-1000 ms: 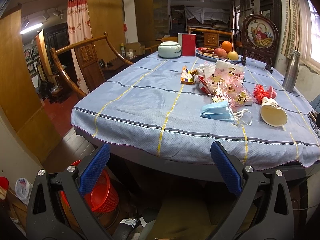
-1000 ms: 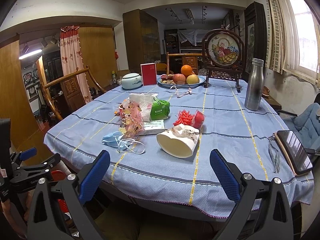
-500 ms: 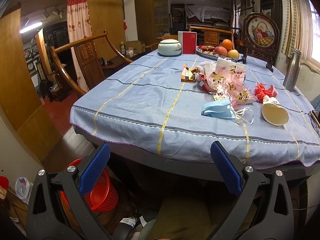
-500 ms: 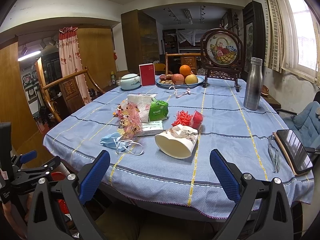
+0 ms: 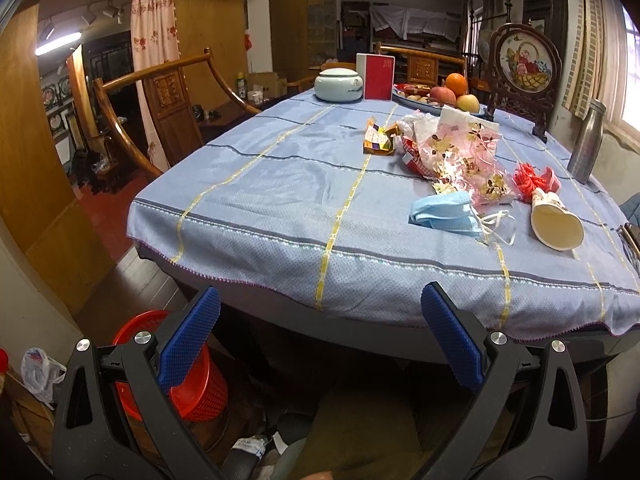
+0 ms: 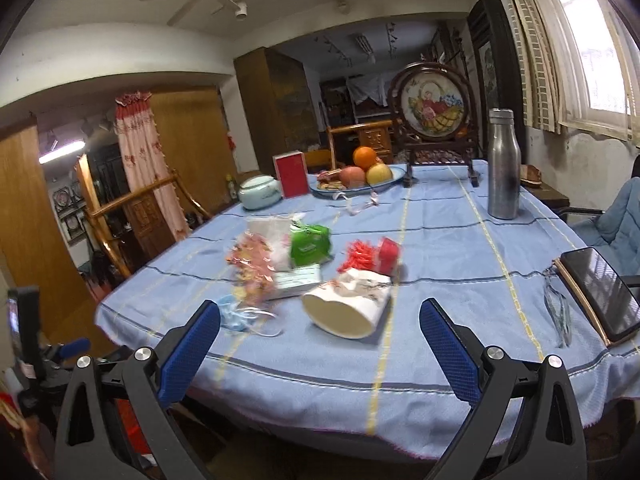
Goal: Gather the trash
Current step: 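Grasp the white paper cup with the right tool while the left tool grasps the blue mask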
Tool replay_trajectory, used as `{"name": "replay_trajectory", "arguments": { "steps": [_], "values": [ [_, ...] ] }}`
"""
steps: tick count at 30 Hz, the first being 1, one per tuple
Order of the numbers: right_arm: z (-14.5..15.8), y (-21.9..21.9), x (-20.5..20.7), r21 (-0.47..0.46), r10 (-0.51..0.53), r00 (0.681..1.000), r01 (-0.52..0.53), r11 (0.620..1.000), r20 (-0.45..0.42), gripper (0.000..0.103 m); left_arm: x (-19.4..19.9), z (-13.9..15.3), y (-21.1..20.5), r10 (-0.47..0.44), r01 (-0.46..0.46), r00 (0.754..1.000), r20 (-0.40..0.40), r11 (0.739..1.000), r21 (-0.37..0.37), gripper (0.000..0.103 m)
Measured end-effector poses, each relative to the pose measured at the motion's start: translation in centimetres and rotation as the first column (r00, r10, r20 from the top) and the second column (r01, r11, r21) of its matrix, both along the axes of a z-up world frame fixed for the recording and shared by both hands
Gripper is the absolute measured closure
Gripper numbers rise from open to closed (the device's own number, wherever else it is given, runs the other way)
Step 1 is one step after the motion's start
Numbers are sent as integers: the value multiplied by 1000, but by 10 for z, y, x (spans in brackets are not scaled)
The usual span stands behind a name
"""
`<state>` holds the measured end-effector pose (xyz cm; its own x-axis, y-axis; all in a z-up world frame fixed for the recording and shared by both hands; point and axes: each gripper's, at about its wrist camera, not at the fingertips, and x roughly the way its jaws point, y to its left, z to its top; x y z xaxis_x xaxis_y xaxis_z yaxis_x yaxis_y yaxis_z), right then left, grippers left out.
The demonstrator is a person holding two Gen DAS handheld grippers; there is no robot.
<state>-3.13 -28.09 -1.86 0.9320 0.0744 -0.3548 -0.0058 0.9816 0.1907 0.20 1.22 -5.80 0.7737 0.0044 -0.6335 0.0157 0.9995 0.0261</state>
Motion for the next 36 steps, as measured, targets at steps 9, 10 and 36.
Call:
{"name": "replay_trajectory", "arguments": {
  "steps": [9,10,36],
  "values": [
    [-35,-20,28,-64,-43,997,39,997,-69,5,39,-5,-45,-173,173,985,-19,985,24,6],
    [-37,-22,30,-61,-40,996,35,998,-74,5,48,-5,-55,-204,205,979,-23,978,28,6],
    [-63,-20,142,104,80,956,-52,993,-282,47,144,-34,-73,-236,230,965,-111,971,-69,31]
  ]
}}
